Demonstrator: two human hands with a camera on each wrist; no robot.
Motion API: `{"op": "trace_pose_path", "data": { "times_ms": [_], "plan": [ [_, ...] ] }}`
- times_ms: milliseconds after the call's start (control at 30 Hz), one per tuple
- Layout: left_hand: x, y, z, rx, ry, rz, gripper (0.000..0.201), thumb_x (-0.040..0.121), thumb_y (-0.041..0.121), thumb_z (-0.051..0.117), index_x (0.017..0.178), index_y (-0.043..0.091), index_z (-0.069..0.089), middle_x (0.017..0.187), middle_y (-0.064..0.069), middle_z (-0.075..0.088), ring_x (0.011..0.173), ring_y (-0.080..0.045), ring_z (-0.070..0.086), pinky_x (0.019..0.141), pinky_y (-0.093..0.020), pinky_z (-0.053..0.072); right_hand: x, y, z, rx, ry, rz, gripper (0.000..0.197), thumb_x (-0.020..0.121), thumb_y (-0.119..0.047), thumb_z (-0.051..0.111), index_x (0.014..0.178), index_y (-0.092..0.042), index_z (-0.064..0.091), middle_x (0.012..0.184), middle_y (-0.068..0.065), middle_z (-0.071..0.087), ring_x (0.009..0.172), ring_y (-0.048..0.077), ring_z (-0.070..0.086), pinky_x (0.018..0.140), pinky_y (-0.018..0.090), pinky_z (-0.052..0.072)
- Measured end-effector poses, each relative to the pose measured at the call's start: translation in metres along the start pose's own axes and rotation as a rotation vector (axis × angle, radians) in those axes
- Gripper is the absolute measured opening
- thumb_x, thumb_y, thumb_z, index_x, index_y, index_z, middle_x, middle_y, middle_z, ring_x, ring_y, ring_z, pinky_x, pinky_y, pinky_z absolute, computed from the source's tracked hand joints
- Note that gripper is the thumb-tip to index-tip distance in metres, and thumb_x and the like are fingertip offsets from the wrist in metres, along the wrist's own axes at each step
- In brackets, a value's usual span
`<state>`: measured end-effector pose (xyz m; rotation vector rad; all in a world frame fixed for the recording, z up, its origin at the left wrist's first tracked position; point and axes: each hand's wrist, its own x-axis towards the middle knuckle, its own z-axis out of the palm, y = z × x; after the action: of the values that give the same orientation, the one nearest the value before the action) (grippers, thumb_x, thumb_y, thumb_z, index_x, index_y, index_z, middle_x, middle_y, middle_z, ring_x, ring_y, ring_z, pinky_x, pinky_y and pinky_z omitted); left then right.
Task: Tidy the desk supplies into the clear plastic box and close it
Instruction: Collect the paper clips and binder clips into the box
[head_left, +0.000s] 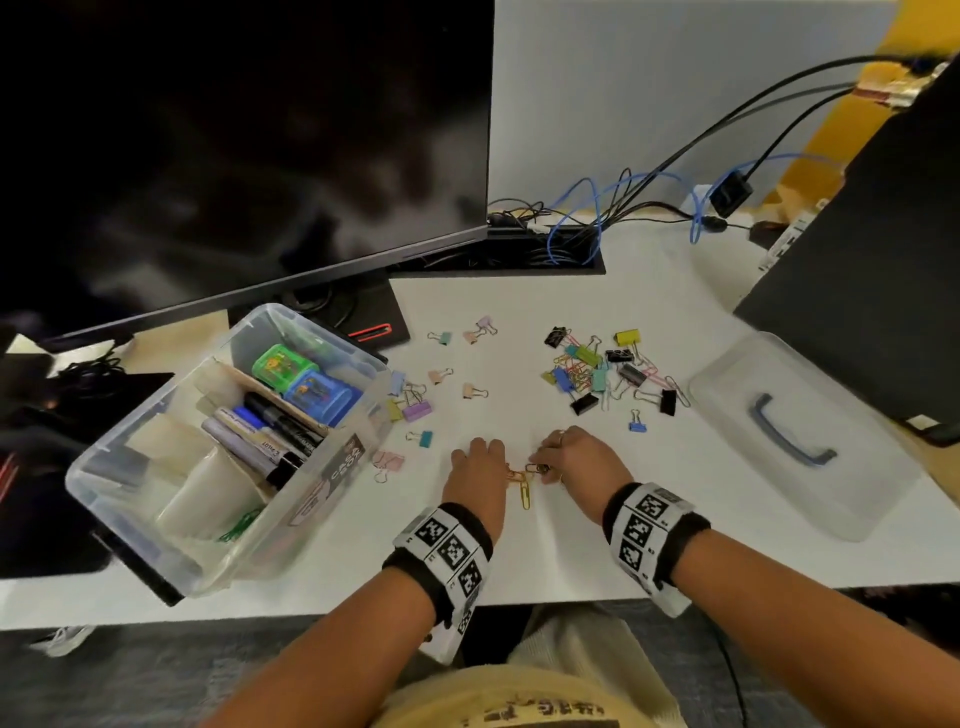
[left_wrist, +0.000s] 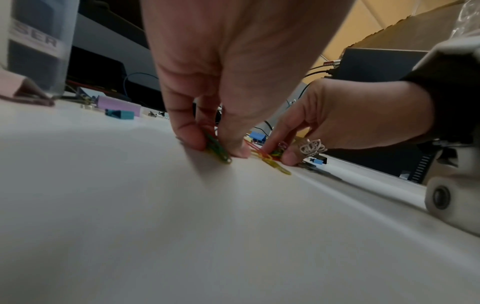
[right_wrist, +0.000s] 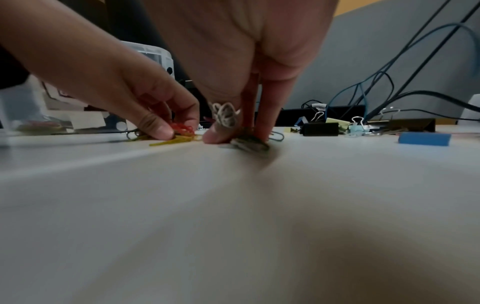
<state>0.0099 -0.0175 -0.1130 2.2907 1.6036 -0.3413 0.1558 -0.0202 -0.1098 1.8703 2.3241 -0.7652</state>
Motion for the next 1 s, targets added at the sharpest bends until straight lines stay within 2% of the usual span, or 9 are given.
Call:
{"op": "trace_pose_path", "data": {
  "times_ms": [167, 267, 333, 433, 500, 600, 800, 867, 1000],
  "plan": [
    [0.005, -0.006, -0.001, 0.058, -0.002, -0.043, 0.036, 0.091, 0.001, 0.044, 0.126, 0.0, 0.038, 0.129, -0.015, 0.043, 0.119, -0.027, 0.045, 0.099, -0.03, 0.038, 0.01, -0.006, -0.004, -0.243, -0.023, -0.052, 0.023, 0.083, 0.0, 0.057, 0.106, 0.004, 0.058, 0.104, 0.023, 0.056, 0.097, 0.032, 0.056, 0.071, 0.031, 0.049],
    [0.006, -0.011, 0.0, 0.062, -0.03, -0.094, 0.046, 0.086, 0.004, 0.055, 0.127, -0.002, 0.036, 0.129, -0.017, 0.042, 0.119, -0.027, 0.044, 0.099, -0.03, 0.04, 0.023, -0.01, -0.006, -0.416, -0.107, -0.027, 0.048, 0.019, -0.002, 0.083, 0.064, -0.005, 0.066, 0.059, 0.011, 0.062, 0.048, 0.02, 0.059, 0.034, 0.013, 0.035],
    [0.006, -0.014, 0.0, 0.037, -0.031, -0.112, 0.04, 0.089, 0.002, 0.05, 0.127, -0.002, 0.036, 0.13, -0.017, 0.043, 0.121, -0.027, 0.044, 0.099, -0.03, 0.04, 0.03, -0.013, -0.01, -0.48, -0.013, -0.102, 0.049, 0.007, 0.003, 0.073, 0.055, -0.006, 0.065, 0.05, 0.007, 0.059, 0.04, 0.016, 0.056, 0.03, 0.01, 0.032],
    [0.002, -0.021, -0.003, 0.009, -0.01, -0.136, 0.035, 0.092, 0.0, 0.043, 0.126, -0.001, 0.038, 0.131, -0.017, 0.045, 0.123, -0.026, 0.044, 0.099, -0.031, 0.04, 0.032, -0.03, -0.022, -0.523, -0.111, -0.09, 0.045, 0.057, 0.009, 0.07, 0.101, 0.007, 0.058, 0.098, 0.024, 0.062, 0.091, 0.03, 0.063, 0.07, 0.025, 0.052],
    [-0.002, -0.028, -0.006, -0.066, 0.012, -0.16, 0.035, 0.092, -0.004, 0.041, 0.126, -0.002, 0.039, 0.132, -0.018, 0.046, 0.123, -0.027, 0.046, 0.101, -0.029, 0.039, 0.04, -0.023, -0.019, -0.487, -0.133, -0.087, 0.044, 0.082, 0.011, 0.048, 0.125, 0.004, 0.04, 0.126, 0.022, 0.048, 0.117, 0.03, 0.049, 0.092, 0.035, 0.044],
    [-0.017, -0.038, -0.027, -0.261, 0.071, -0.139, 0.038, 0.091, -0.008, 0.039, 0.127, -0.001, 0.047, 0.132, -0.018, 0.049, 0.124, -0.024, 0.048, 0.103, -0.026, 0.037, 0.049, -0.02, -0.024, -0.358, -0.126, -0.054, 0.039, 0.087, 0.009, 0.041, 0.125, 0.0, 0.043, 0.126, 0.02, 0.05, 0.115, 0.027, 0.052, 0.09, 0.032, 0.043],
    [-0.113, -0.089, -0.11, -0.595, 0.508, -0.244, 0.02, 0.091, 0.004, 0.054, 0.108, 0.002, 0.066, 0.098, -0.008, 0.067, 0.086, -0.021, 0.061, 0.067, -0.009, 0.036, 0.048, -0.035, -0.056, 0.17, 0.094, -0.027, 0.02, 0.088, 0.0, 0.056, 0.105, 0.004, 0.065, 0.104, 0.021, 0.069, 0.097, 0.03, 0.061, 0.083, 0.028, 0.044],
    [-0.14, -0.121, -0.121, -0.584, 0.494, -0.353, 0.02, 0.092, 0.007, 0.054, 0.108, 0.005, 0.065, 0.089, -0.004, 0.064, 0.072, -0.014, 0.055, 0.06, -0.01, 0.039, 0.042, -0.054, -0.074, 0.28, 0.12, -0.089, 0.016, 0.085, -0.004, 0.061, 0.098, 0.002, 0.068, 0.092, 0.015, 0.07, 0.085, 0.025, 0.061, 0.077, 0.026, 0.044],
    [-0.156, -0.16, -0.114, -0.519, 0.328, -0.528, 0.023, 0.091, 0.008, 0.056, 0.111, 0.005, 0.066, 0.102, -0.013, 0.07, 0.082, -0.02, 0.061, 0.075, -0.024, 0.046, 0.032, -0.121, -0.106, 0.536, 0.044, -0.306, 0.007, 0.083, -0.006, 0.065, 0.087, -0.002, 0.069, 0.077, 0.006, 0.063, 0.071, 0.018, 0.059, 0.075, 0.029, 0.048]
  ]
}}
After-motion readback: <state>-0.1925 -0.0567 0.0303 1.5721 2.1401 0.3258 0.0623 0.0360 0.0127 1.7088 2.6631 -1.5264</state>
